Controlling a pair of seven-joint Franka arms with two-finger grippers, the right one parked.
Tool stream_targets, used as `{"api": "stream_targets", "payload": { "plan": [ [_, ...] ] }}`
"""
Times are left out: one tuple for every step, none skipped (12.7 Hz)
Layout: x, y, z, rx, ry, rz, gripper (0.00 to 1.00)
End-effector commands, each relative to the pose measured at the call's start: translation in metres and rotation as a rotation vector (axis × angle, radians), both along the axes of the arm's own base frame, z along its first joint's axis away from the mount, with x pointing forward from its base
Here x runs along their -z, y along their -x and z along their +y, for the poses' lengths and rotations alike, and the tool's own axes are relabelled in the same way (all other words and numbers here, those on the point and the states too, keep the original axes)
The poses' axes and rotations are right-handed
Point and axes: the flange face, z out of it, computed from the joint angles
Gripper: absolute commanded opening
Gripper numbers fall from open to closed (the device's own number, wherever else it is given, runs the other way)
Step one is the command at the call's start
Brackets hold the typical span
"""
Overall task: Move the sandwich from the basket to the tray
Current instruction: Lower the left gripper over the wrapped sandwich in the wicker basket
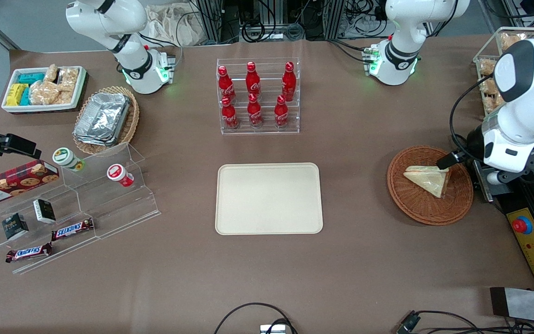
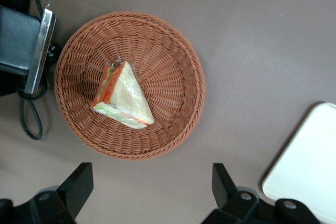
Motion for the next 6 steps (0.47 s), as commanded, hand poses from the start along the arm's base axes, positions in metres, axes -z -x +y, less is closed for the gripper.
{"api": "stream_targets", "payload": {
  "plan": [
    [0.034,0.038,0.021,-0.086,0.018,-0.068,1.0],
    [0.048,0.042,0.028,-0.111,0.028,-0.078,1.0],
    [0.057,0.044,0.038,-0.133,0.028,-0.076,1.0],
    [0.064,0.047,0.048,-0.159,0.034,-0.084,1.0],
    [0.073,0.05,0.051,-0.174,0.04,-0.09,1.0],
    [0.081,0.052,0.056,-0.188,0.04,-0.097,1.0]
  ]
}}
